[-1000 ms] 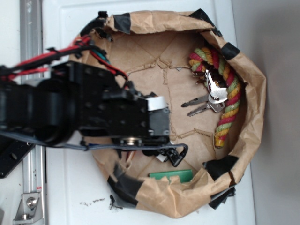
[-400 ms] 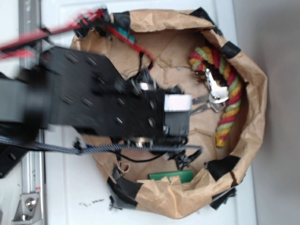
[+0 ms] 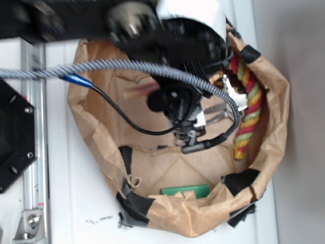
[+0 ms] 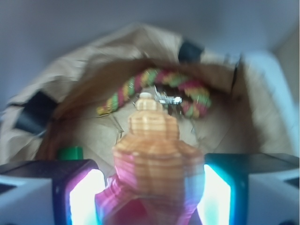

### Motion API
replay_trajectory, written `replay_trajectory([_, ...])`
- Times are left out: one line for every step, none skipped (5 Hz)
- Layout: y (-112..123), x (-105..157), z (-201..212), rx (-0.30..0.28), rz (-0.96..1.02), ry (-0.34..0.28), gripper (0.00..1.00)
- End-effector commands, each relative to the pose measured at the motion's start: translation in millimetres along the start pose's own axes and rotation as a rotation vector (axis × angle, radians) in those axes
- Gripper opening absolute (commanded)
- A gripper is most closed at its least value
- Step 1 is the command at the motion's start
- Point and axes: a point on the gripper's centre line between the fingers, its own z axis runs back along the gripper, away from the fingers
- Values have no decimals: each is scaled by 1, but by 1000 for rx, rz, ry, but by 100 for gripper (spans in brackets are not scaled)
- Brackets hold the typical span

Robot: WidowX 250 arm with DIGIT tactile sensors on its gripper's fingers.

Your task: Grab the shell.

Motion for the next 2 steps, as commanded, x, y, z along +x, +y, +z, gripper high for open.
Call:
replay_trajectory([-12, -1, 6, 47, -76, -28, 0])
replay_trajectory([-17, -5, 4, 59, -60, -35, 0])
